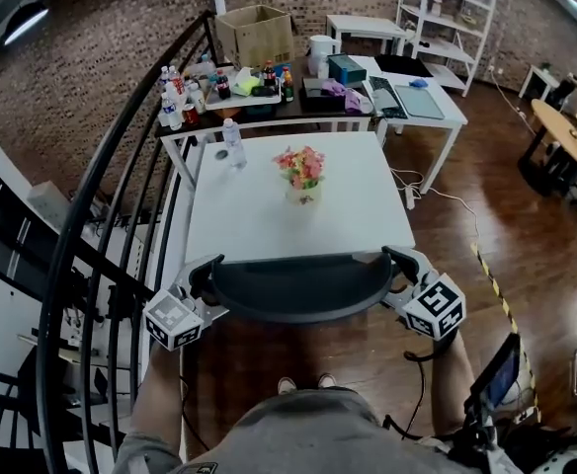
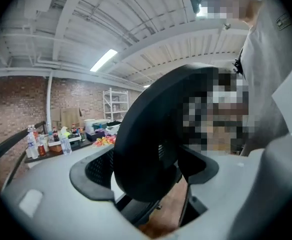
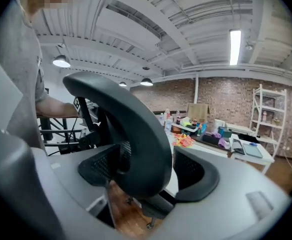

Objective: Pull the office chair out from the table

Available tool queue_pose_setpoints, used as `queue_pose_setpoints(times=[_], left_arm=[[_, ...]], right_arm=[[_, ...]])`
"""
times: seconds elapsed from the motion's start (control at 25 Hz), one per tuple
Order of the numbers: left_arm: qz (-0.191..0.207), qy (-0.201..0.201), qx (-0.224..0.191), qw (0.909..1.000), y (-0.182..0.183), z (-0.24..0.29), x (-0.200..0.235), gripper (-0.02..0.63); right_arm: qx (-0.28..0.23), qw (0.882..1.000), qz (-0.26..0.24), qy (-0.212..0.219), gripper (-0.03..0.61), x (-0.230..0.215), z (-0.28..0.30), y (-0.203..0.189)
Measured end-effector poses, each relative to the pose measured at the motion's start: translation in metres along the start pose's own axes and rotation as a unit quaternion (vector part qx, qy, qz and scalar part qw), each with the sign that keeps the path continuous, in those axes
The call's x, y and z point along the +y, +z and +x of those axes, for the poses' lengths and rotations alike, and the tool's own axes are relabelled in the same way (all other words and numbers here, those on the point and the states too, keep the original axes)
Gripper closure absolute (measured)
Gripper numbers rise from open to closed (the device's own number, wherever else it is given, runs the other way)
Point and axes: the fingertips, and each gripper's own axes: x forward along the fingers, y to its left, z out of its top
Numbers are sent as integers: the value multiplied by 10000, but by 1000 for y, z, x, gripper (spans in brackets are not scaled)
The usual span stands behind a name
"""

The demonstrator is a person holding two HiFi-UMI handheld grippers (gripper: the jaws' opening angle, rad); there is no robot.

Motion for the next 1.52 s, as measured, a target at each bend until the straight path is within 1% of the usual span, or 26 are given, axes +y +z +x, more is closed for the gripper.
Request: queue_pose_setpoints(times=[0.12, 0.2, 0.24, 0.28, 0.48, 0.72, 0.92, 1.16, 1.32, 1.52], left_arm=[[18, -479, -201, 9986, 13, 19, -3, 245], [18, -725, -319, 9969, 21, 31, -6, 250], [3, -779, -344, 9964, 23, 36, -6, 271], [-15, -782, -346, 9963, 24, 39, -5, 298], [-53, -789, -310, 9964, 23, 37, -7, 326], [-12, -991, -286, 9947, 27, 28, -20, 354], [14, -1054, -334, 9939, 30, 19, -32, 360], [-77, -1109, -323, 9933, 25, 2, -57, 365], [-259, -1055, -264, 9937, 20, -14, -82, 365], [-214, -1025, -204, 9943, 22, -29, -118, 360]], right_arm=[[-131, 9988, -41, 475, 236, 5, 16, 7], [-169, 9977, -34, 652, 237, 7, 25, 7], [-183, 9974, -36, 694, 248, 8, 29, 6], [-199, 9973, -42, 712, 264, 8, 32, 5], [-144, 9968, -106, 785, 295, 8, 30, 5], [-51, 9967, -121, 803, 305, 18, 21, 4], [0, 9971, -55, 760, 304, 30, 12, 3], [54, 9961, -28, 876, 321, 58, -7, -3], [45, 9948, -62, 1013, 335, 82, -27, -8], [27, 9921, -193, 1240, 362, 108, -56, -14]])
